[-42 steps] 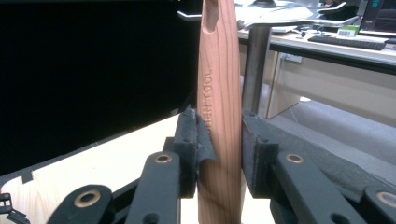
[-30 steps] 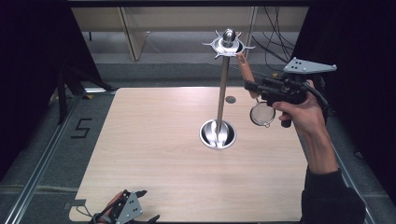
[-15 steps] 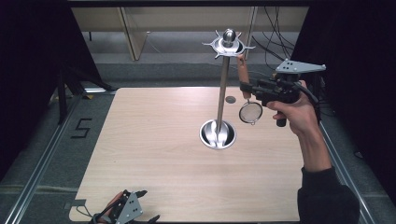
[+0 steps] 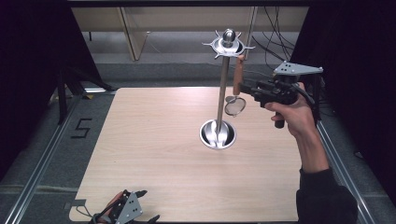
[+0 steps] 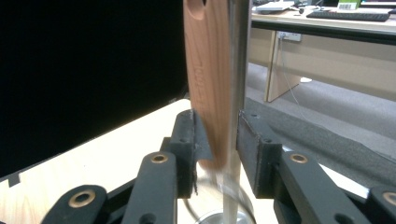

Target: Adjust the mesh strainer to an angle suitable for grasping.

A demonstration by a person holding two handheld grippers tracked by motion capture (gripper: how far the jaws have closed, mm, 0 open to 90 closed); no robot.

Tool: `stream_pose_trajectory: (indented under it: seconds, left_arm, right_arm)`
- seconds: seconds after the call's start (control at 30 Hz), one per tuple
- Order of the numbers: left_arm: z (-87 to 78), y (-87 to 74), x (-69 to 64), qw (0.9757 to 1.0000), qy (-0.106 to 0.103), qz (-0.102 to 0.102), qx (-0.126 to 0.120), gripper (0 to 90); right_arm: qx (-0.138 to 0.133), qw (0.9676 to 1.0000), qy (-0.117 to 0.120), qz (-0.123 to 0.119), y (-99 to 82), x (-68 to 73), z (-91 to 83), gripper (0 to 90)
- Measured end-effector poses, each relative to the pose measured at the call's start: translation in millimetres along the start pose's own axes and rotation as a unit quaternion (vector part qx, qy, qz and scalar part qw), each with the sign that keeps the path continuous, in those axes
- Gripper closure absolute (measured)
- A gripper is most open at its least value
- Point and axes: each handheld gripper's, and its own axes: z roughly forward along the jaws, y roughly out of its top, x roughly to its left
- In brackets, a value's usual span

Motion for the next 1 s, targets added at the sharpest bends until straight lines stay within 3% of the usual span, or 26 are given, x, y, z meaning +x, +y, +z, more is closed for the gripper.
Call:
stream_pose_trajectory:
  seconds: [0.27, 0.3, 0.53, 0.7, 0.77, 0.9, 1.0]
  left_arm:
    - [0.0, 0.0, 0.1, 1.0, 0.003, 0.004, 0.0, 15.7]
    - [-0.1, 0.1, 0.1, 1.0, 0.005, 0.005, 0.0, 15.6]
    - [-0.1, 0.0, -0.1, 1.0, 0.0, 0.002, 0.001, 15.7]
    - [-0.1, 0.1, 0.1, 1.0, 0.005, 0.005, 0.0, 15.6]
    - [-0.2, 0.1, 0.2, 1.0, -0.002, 0.0, 0.002, 15.7]
    - [0.2, -0.2, 0.0, 1.0, 0.004, 0.003, -0.001, 15.7]
    - [-0.1, 0.0, 0.2, 1.0, -0.002, 0.001, 0.002, 15.7]
  right_arm:
    - [-0.004, 1.0, -0.002, 0.006, -1.2, 3.6, -10.9, 65.5]
    - [-0.008, 0.9999, -0.011, -0.007, -1.4, 4.7, -15.2, 64.4]
    - [-0.021, 0.9997, -0.015, 0.003, -5.2, 8.6, -27.2, 57.7]
    - [-0.024, 0.9994, -0.023, -0.004, -17.7, 15.3, -30.4, 51.2]
    - [-0.022, 0.9993, -0.028, -0.011, -26.9, 20.2, -29.0, 46.7]
    - [-0.014, 0.9995, -0.028, -0.007, -36.4, 25.1, -27.0, 44.7]
    - [-0.016, 0.9994, -0.029, -0.011, -40.8, 25.9, -26.3, 43.3]
